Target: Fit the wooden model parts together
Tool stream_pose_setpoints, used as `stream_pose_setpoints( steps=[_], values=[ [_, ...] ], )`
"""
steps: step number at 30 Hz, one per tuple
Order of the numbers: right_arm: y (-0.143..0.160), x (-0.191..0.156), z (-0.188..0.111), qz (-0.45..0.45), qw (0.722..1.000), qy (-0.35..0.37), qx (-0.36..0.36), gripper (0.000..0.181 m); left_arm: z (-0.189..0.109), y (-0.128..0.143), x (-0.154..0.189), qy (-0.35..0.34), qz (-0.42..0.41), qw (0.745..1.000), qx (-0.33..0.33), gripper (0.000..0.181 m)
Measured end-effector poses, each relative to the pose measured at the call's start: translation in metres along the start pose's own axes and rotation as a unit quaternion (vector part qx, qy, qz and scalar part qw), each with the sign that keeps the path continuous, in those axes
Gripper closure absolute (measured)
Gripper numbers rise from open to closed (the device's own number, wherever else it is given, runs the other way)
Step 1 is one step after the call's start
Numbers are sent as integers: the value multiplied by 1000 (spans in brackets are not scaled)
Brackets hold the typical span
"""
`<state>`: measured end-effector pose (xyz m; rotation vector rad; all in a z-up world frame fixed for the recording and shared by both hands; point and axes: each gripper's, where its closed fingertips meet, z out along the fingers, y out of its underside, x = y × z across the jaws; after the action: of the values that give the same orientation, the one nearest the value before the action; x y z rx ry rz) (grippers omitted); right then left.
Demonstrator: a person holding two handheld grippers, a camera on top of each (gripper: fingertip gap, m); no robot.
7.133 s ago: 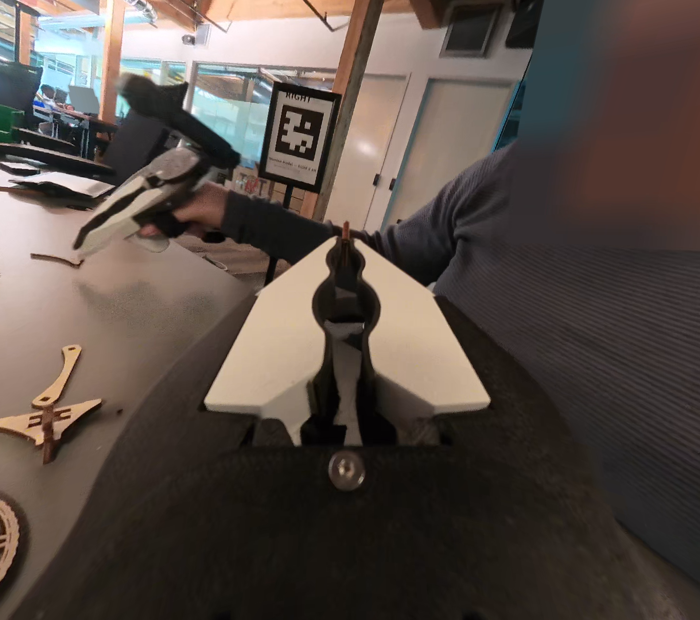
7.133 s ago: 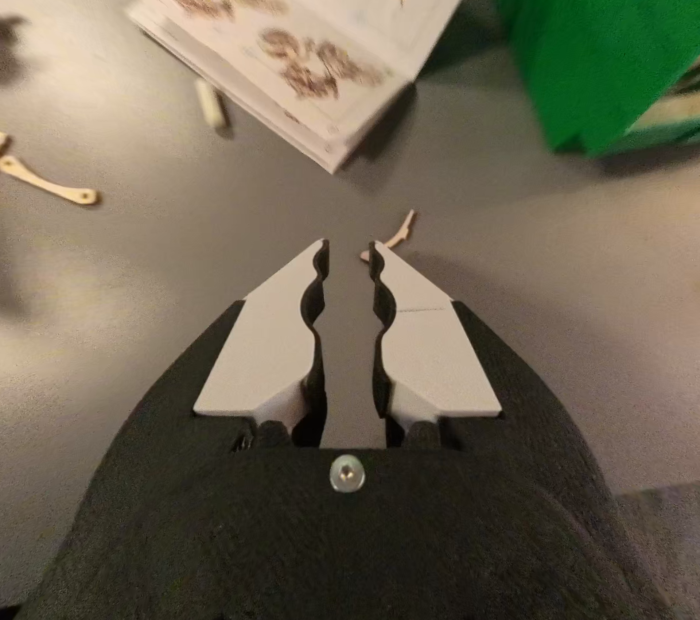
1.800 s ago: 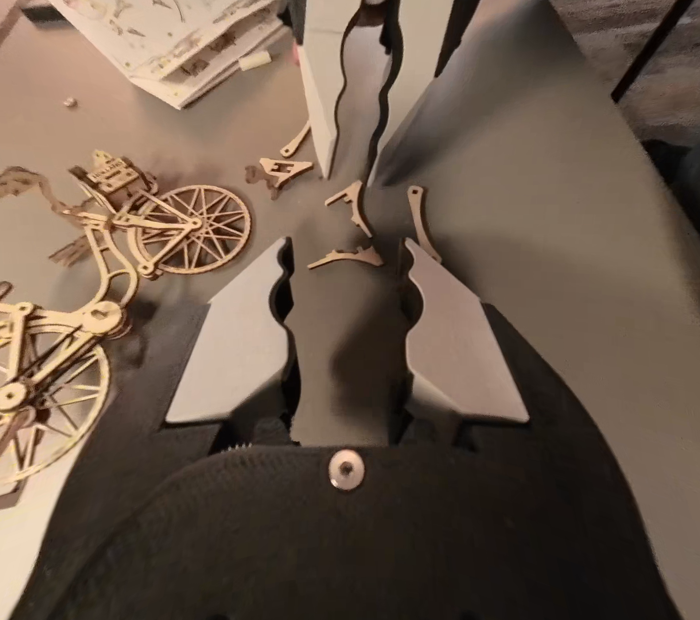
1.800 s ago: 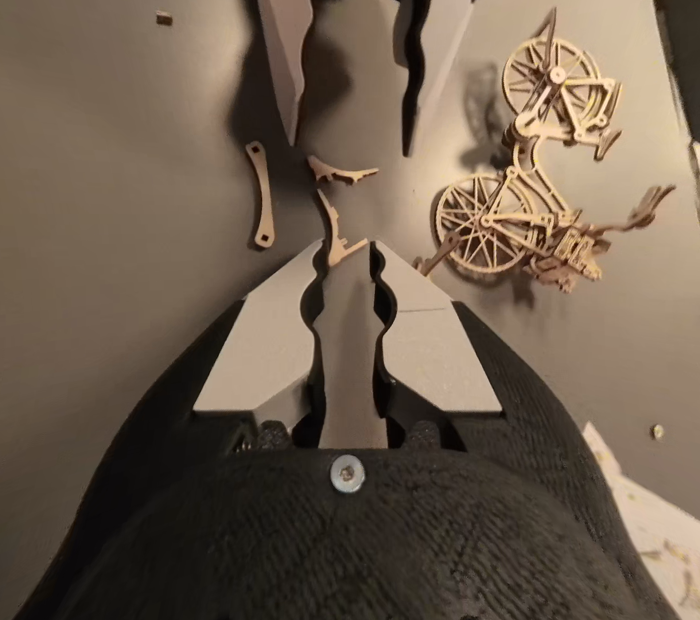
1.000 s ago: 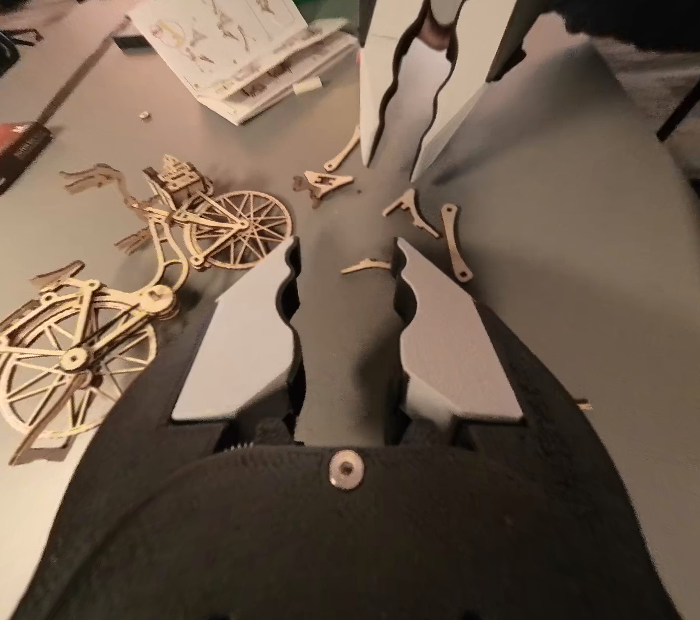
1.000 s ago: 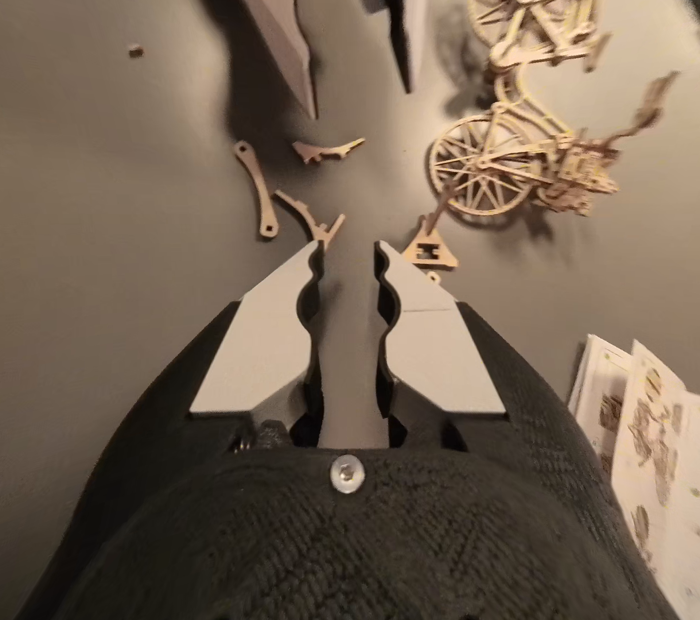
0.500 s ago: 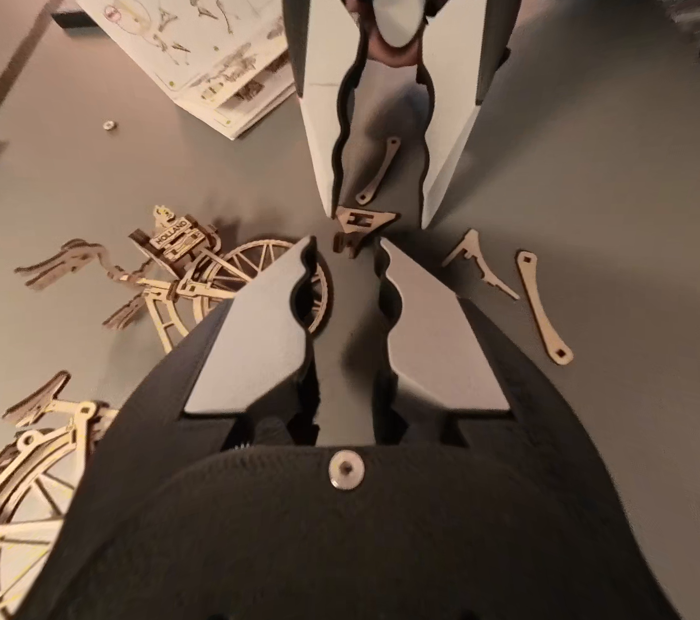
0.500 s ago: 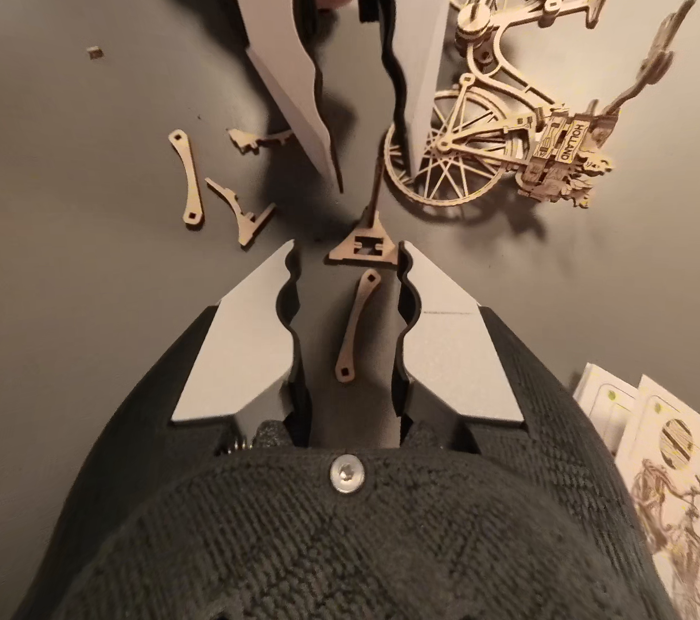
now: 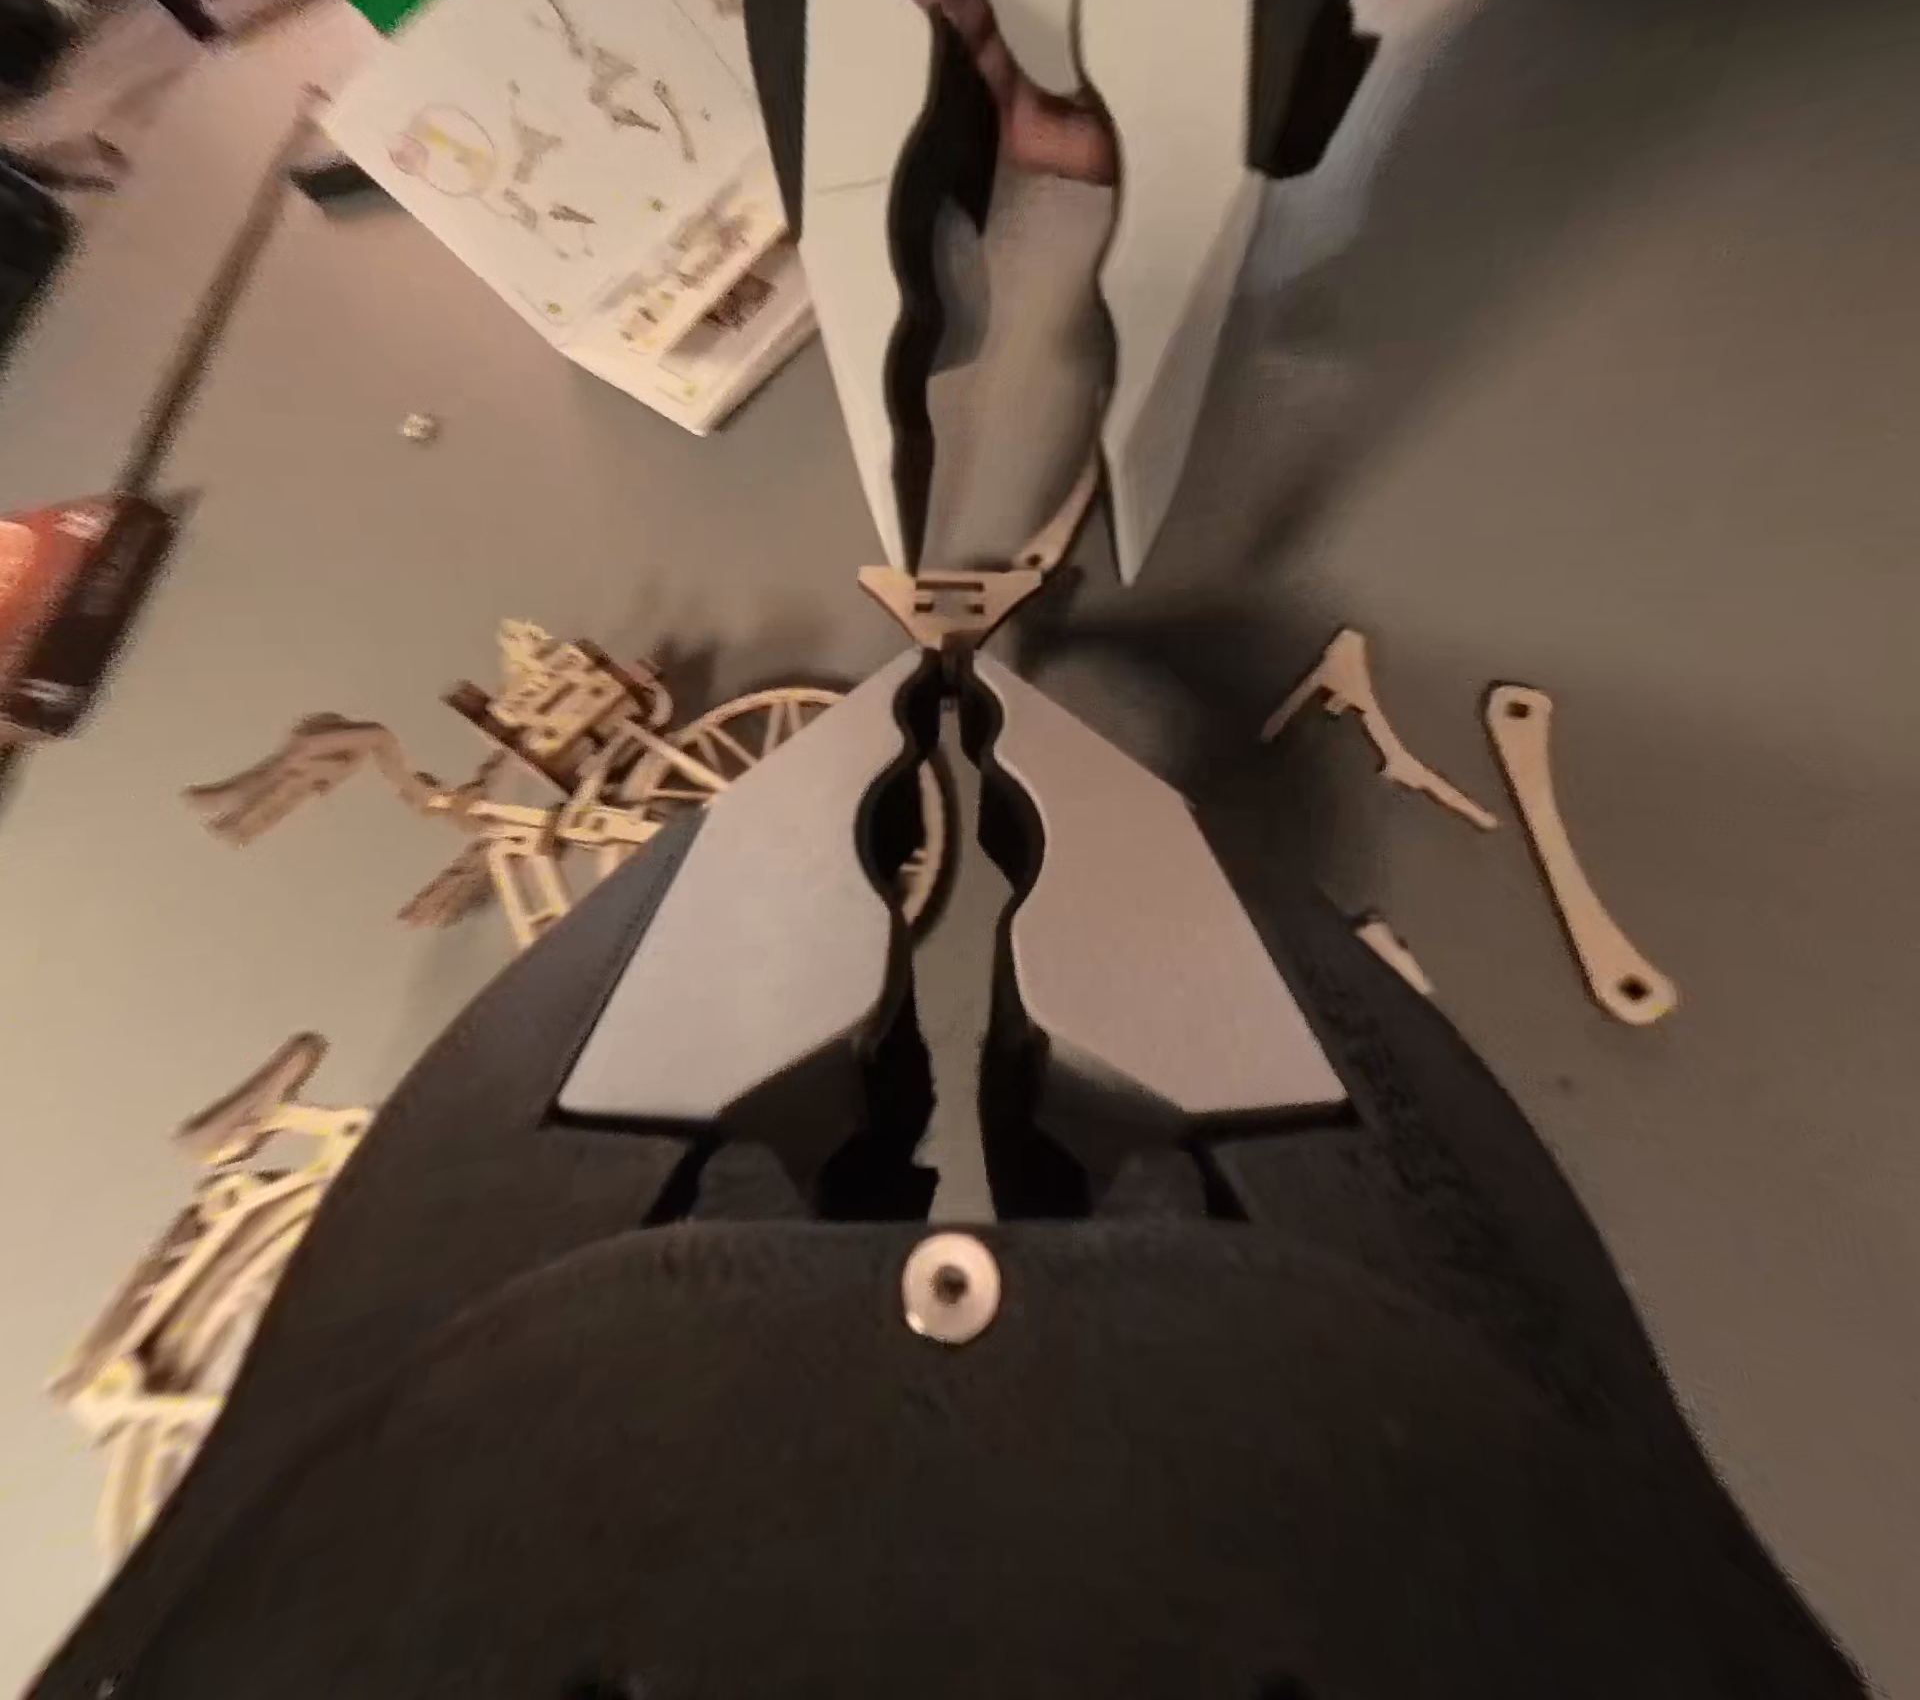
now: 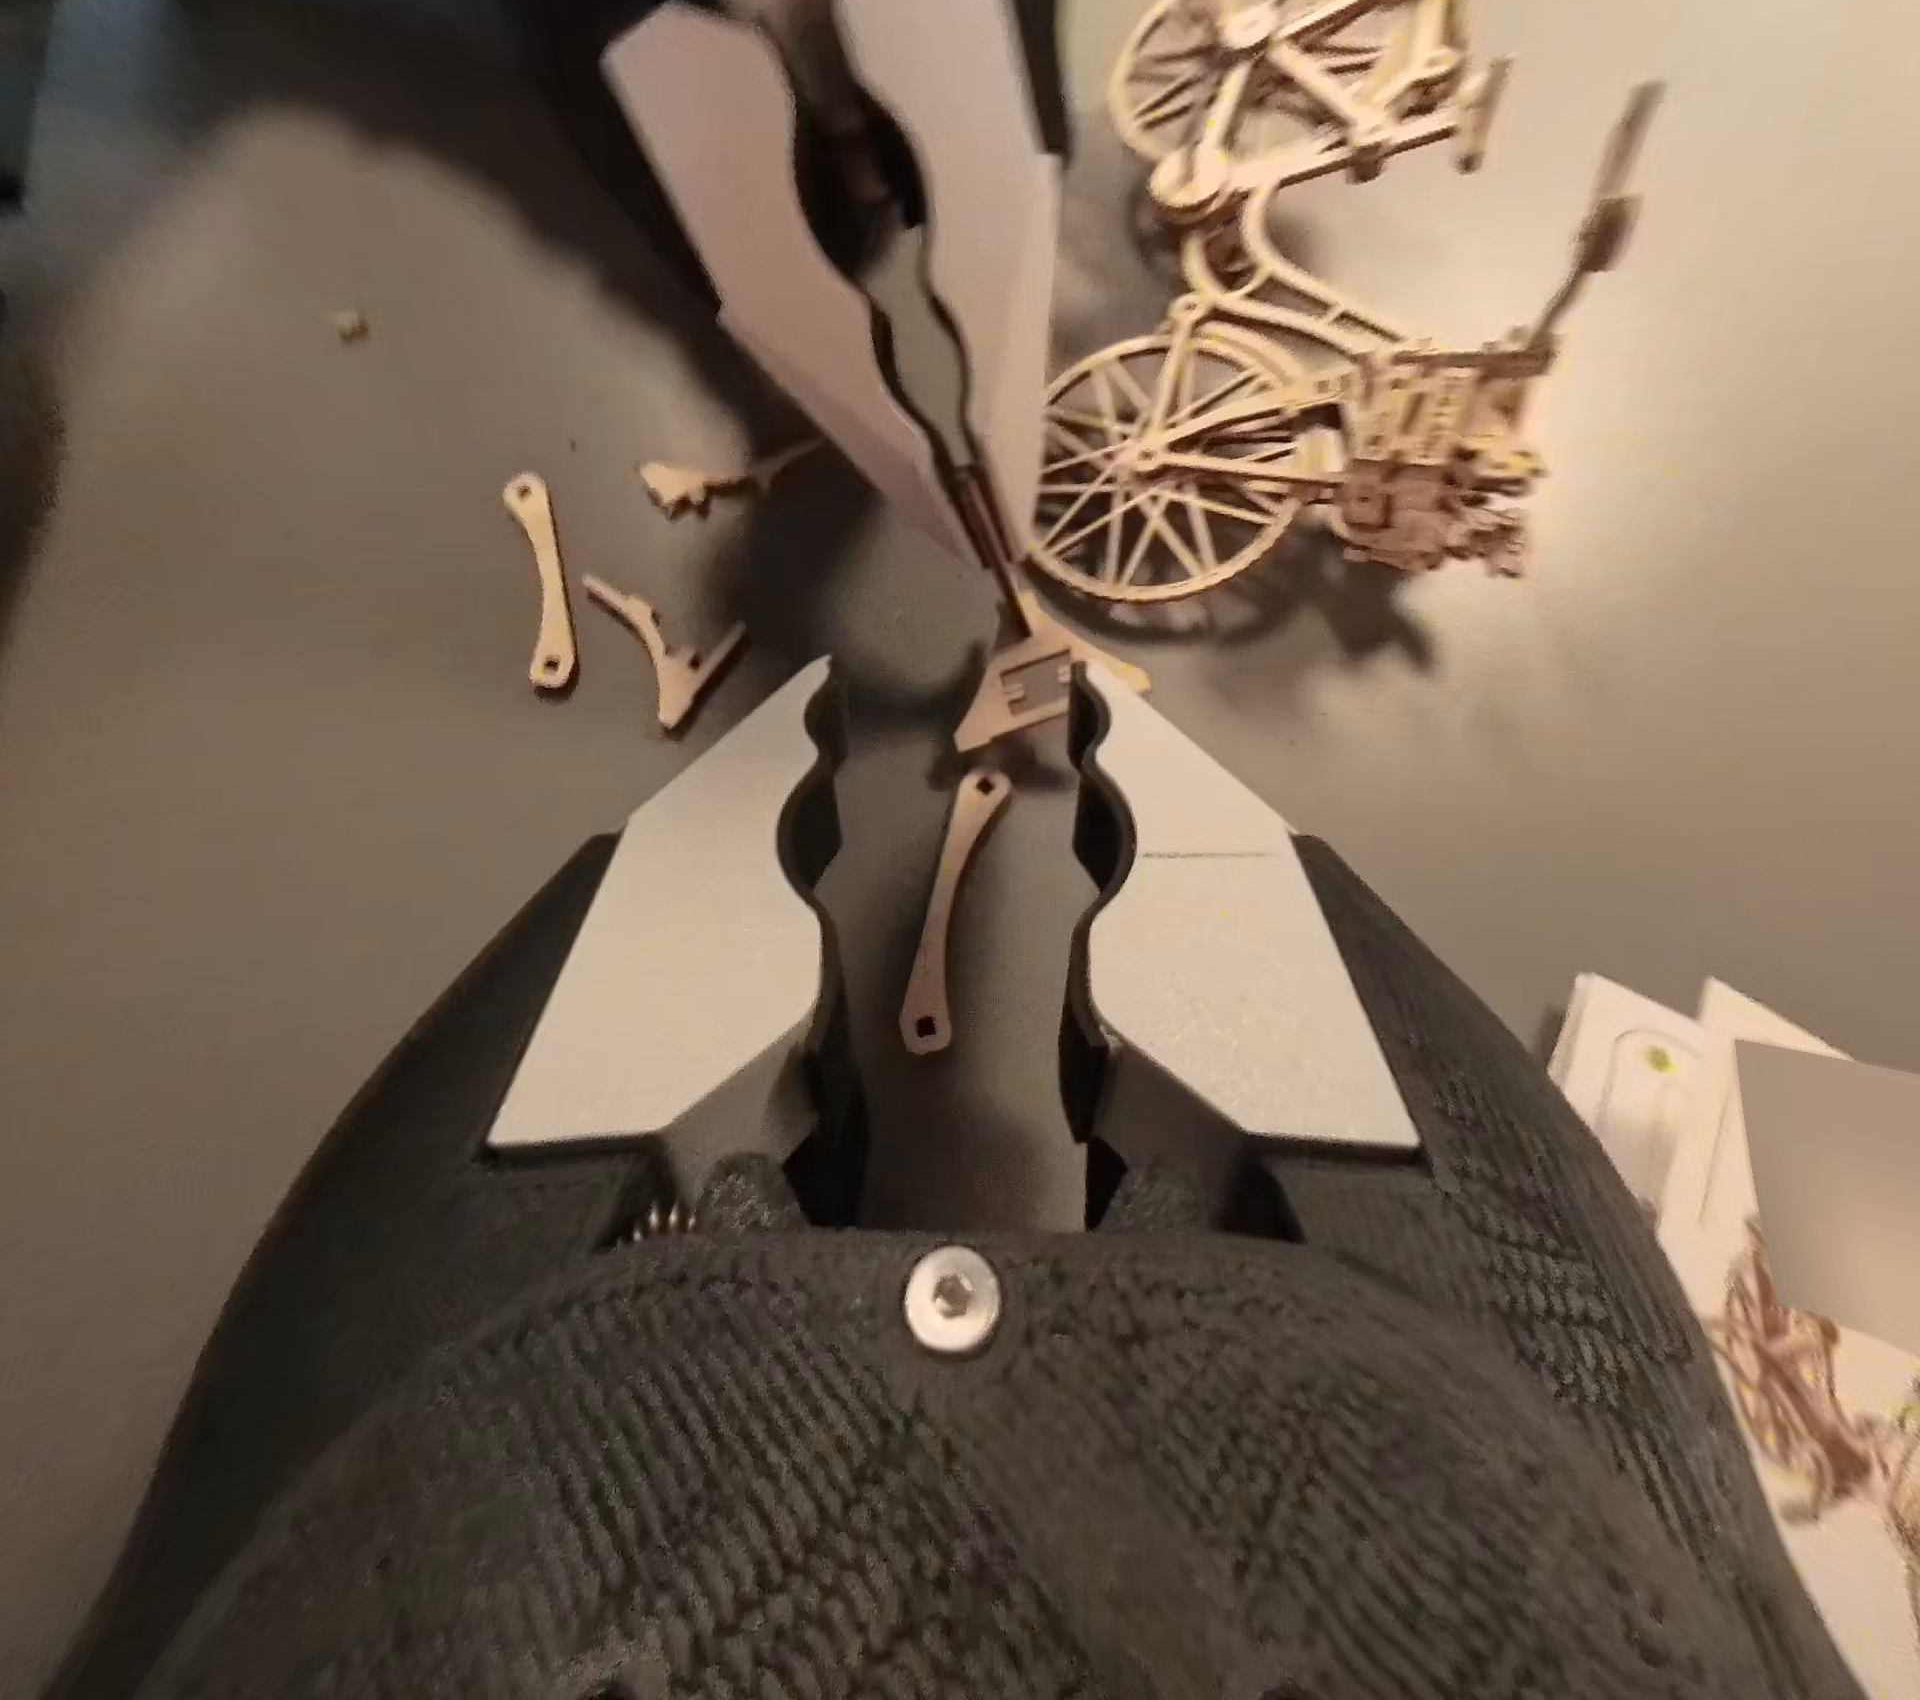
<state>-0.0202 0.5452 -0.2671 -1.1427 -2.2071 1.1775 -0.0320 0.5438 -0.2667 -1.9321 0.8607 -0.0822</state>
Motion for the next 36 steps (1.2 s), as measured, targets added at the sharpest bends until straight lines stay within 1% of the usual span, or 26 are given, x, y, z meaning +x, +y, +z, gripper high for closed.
stream_pose_setpoints(
  steps=[1,4,6,9,12,15,16,18,21,26,28,32,36],
  values=[
    [-6,4,-4,20,1000,6,20,140,-3,-2,-4,-21,23,999,9,180],
    [-20,16,-17,87,993,15,79,141,-15,-13,-11,-68,54,995,45,180],
    [-28,16,-20,153,981,-18,117,146,-22,-23,-9,-81,84,990,78,180],
    [-38,5,-22,222,957,-99,158,155,-29,-35,-5,-97,129,981,110,180],
    [-43,-5,-22,244,942,-151,175,170,-30,-40,2,-104,161,974,120,180],
    [-42,-6,-22,244,942,-153,170,175,-30,-41,4,-113,180,970,119,180],
    [-41,-6,-22,240,945,-147,168,180,-30,-41,5,-115,184,969,120,179],
    [-41,-4,-22,224,951,-129,167,181,-29,-40,3,-124,191,967,113,179],
    [-43,1,-23,201,961,-87,168,181,-28,-39,-1,-158,210,961,90,179],
    [-45,7,-19,149,972,-7,183,181,-28,-33,-9,-229,282,931,39,179],
    [-45,9,-17,127,974,21,188,181,-28,-31,-10,-242,300,922,26,180],
    [-46,13,-16,73,975,75,196,181,-28,-26,-16,-261,301,917,9,180],
    [-49,14,-18,-11,972,140,191,181,-29,-23,-21,-294,333,896,-12,179]
  ],
)
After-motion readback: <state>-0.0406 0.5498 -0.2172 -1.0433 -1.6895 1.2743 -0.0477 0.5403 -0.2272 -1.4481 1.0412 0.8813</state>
